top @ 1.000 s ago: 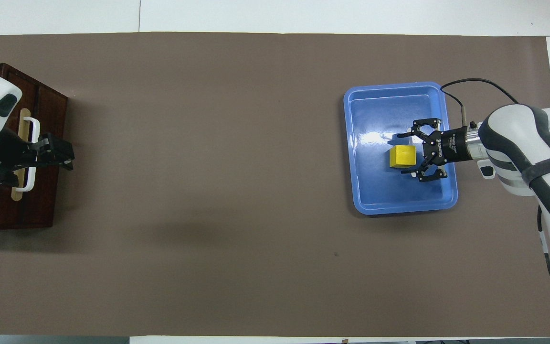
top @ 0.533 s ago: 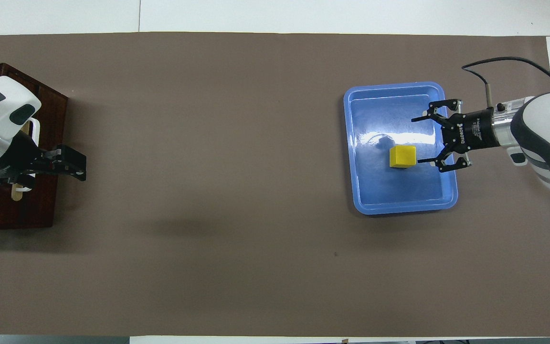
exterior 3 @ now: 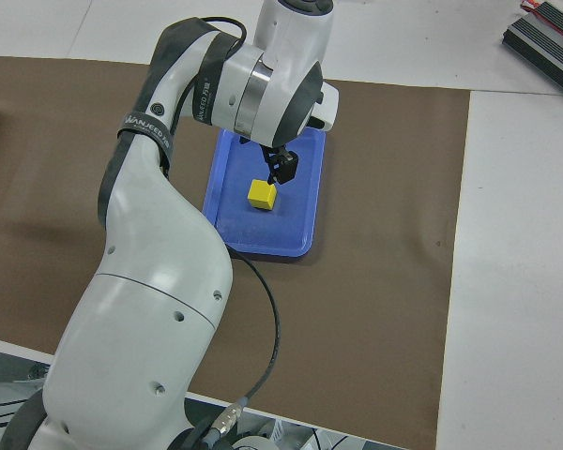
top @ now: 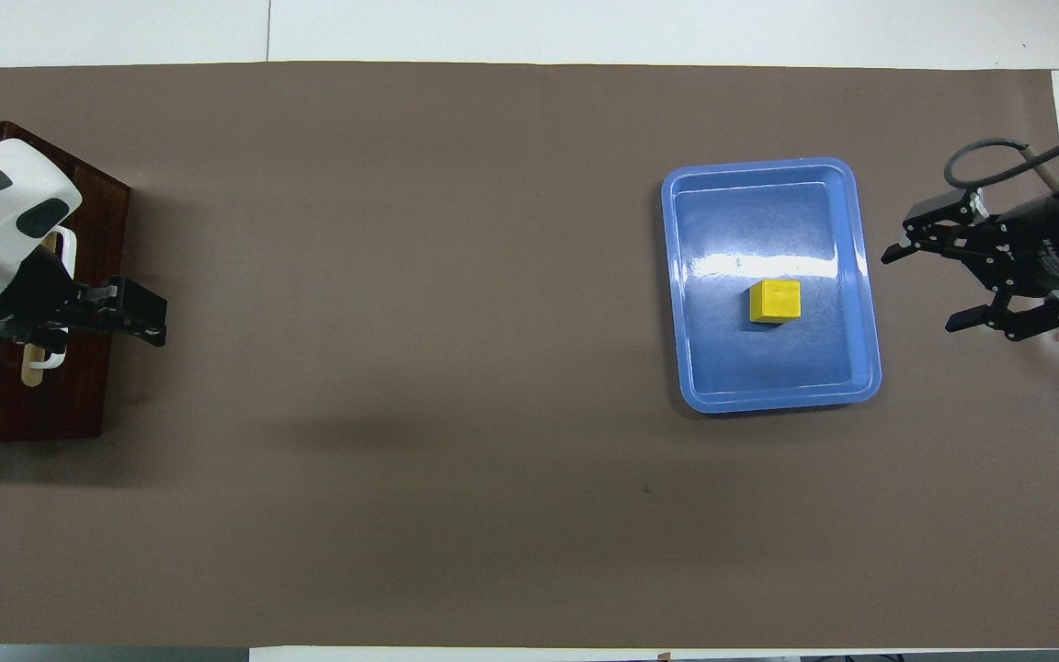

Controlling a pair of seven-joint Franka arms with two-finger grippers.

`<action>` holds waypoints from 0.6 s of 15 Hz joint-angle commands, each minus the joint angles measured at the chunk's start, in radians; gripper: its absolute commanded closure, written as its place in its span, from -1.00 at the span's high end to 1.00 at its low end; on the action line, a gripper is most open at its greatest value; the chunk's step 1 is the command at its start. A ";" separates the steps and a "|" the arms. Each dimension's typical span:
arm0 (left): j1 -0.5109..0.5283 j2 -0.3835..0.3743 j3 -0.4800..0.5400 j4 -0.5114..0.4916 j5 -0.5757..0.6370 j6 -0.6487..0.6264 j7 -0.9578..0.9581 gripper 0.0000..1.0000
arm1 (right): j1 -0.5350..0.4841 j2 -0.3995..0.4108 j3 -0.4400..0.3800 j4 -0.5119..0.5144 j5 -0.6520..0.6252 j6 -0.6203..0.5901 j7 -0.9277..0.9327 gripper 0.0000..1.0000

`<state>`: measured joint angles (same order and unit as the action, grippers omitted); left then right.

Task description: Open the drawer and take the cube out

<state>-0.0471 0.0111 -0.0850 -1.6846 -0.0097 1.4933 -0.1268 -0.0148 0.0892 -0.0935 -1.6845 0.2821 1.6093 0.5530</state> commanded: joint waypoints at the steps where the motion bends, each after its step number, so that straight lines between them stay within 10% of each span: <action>1: 0.009 -0.003 0.001 0.017 -0.012 -0.015 0.016 1.00 | 0.024 -0.074 0.017 0.002 -0.156 -0.015 -0.247 1.00; 9: 0.058 0.000 -0.028 0.040 0.004 -0.031 0.062 1.00 | -0.141 -0.108 0.199 0.149 -0.319 -0.117 -0.713 1.00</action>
<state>-0.0173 0.0098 -0.0992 -1.6691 -0.0094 1.4925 -0.1101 -0.0572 -0.0571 0.0014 -1.6120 -0.0120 1.5454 -0.1013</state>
